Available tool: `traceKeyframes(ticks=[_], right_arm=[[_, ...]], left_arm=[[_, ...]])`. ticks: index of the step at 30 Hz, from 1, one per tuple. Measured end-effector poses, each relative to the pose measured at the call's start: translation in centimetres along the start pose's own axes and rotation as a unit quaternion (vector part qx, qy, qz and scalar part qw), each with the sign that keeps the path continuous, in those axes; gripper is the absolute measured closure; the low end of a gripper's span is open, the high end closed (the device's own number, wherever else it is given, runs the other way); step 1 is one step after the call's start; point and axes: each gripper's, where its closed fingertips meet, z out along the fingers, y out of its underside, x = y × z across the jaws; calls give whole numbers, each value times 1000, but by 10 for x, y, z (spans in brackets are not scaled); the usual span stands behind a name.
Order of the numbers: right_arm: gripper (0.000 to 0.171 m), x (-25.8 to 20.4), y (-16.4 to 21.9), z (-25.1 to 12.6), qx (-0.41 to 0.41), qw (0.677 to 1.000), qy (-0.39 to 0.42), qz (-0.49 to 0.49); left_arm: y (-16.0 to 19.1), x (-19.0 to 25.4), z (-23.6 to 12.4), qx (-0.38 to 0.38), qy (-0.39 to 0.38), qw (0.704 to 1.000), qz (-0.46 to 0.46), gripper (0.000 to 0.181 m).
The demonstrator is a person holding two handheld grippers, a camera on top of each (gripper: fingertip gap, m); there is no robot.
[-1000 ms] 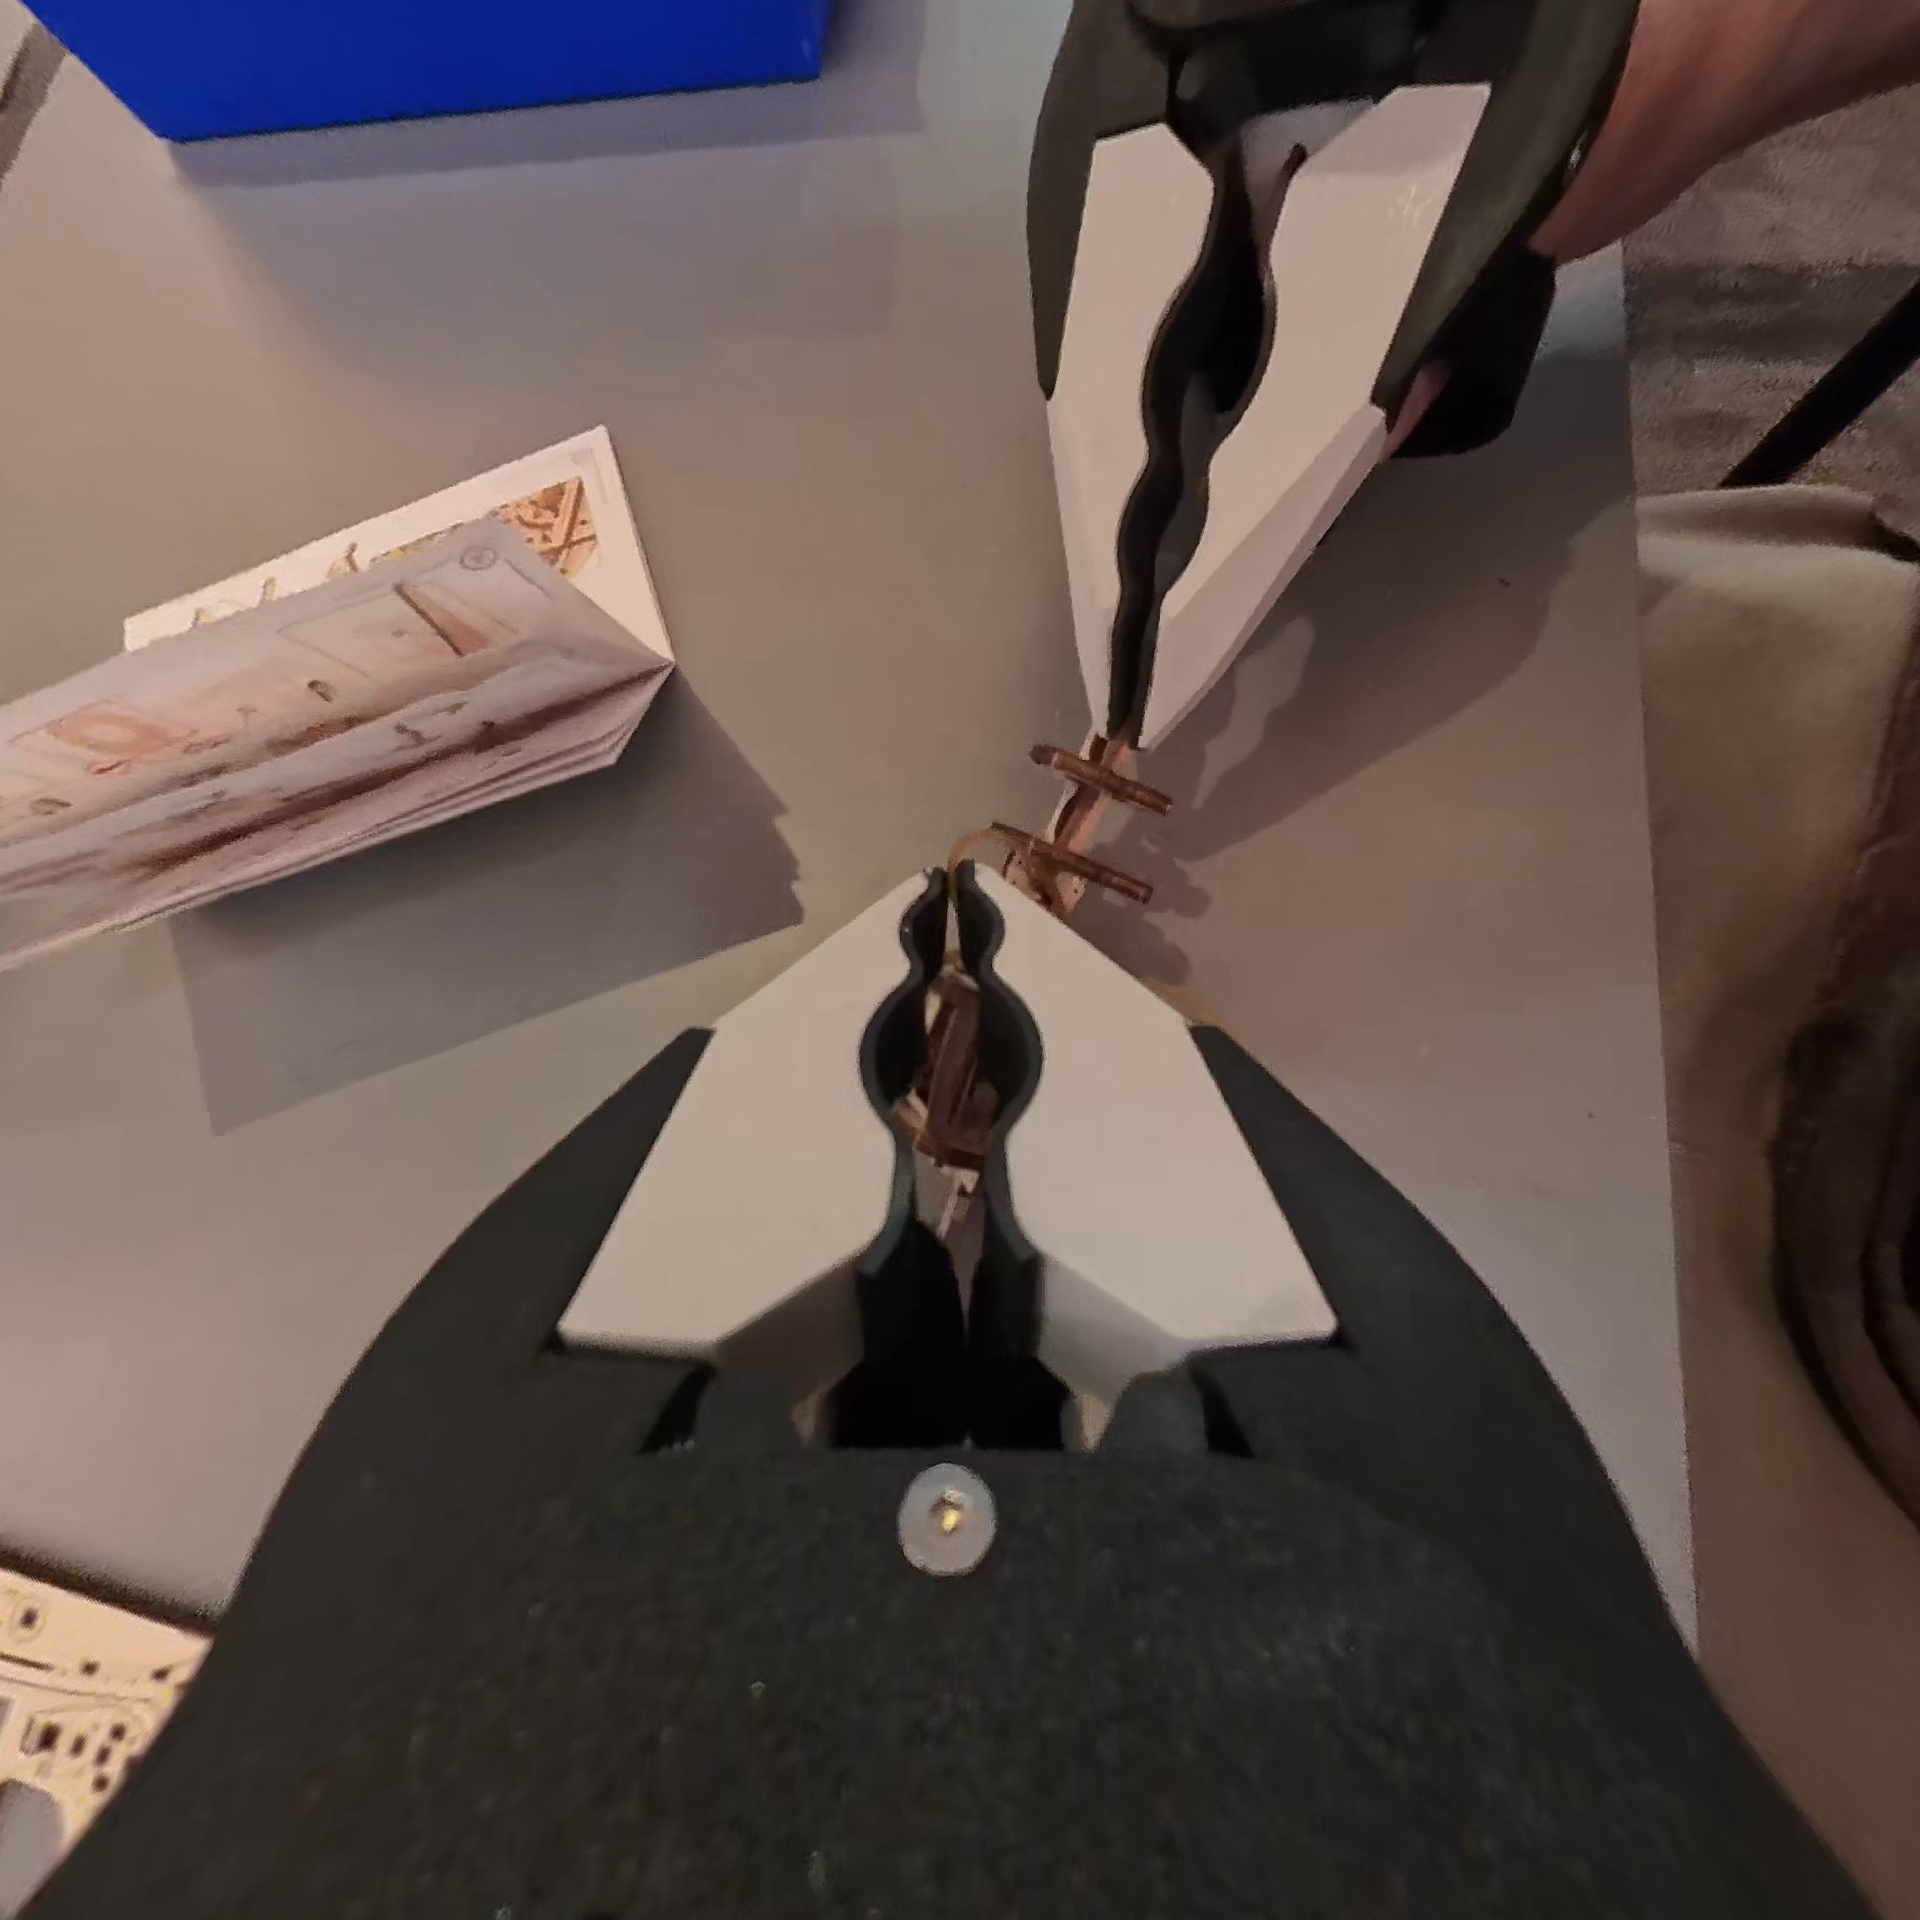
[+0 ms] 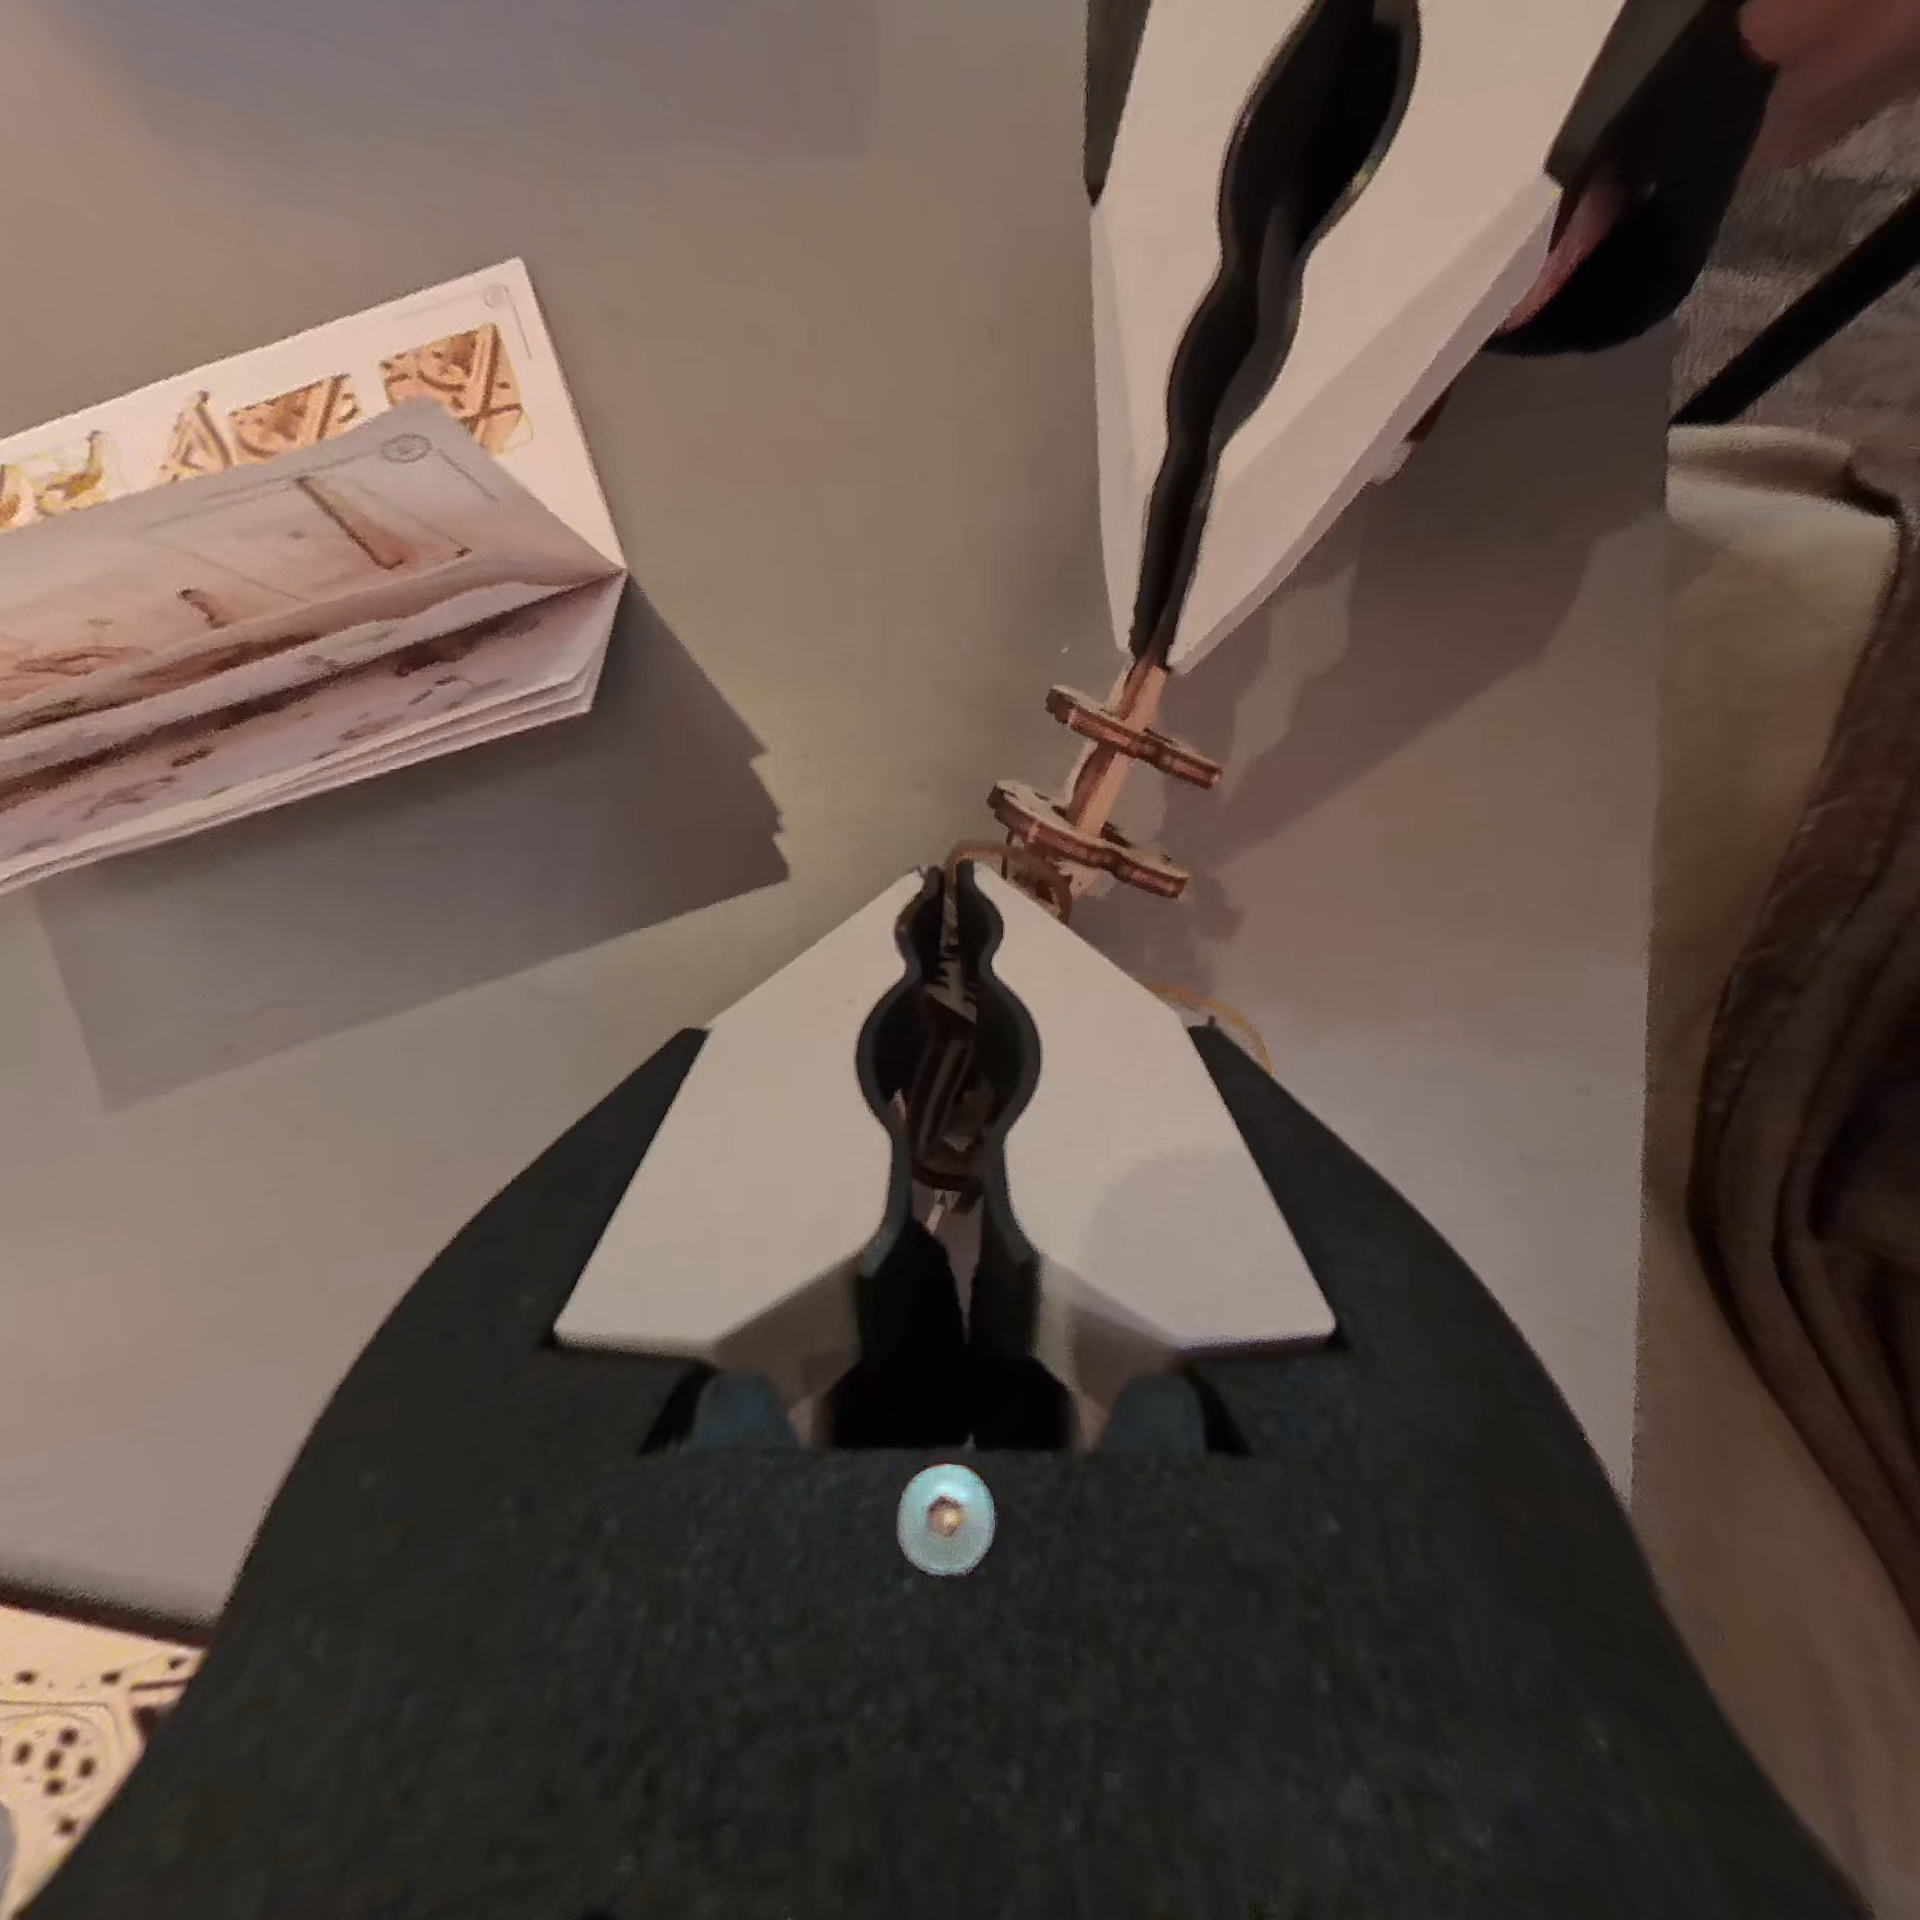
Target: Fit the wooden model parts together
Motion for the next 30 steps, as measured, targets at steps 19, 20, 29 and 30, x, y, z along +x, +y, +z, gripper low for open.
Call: traceKeyframes(ticks=[19, 20, 29, 30], right_arm=[[168, 13, 38, 10, -178, 981, 66, -45], [168, 12, 37, 10, -180, 980, 66, -50], [169, 15, 31, -17, -118, 987, -10, 109], [169, 16, 35, -21, -125, 984, -14, 122]], left_arm=[[9, 7, 2, 20, -25, 997, 67, 175], [9, 6, 2, 20, -26, 997, 66, 175], [6, -4, -21, 41, -39, 998, 29, 176], [7, -3, -19, 40, -39, 998, 30, 177]])
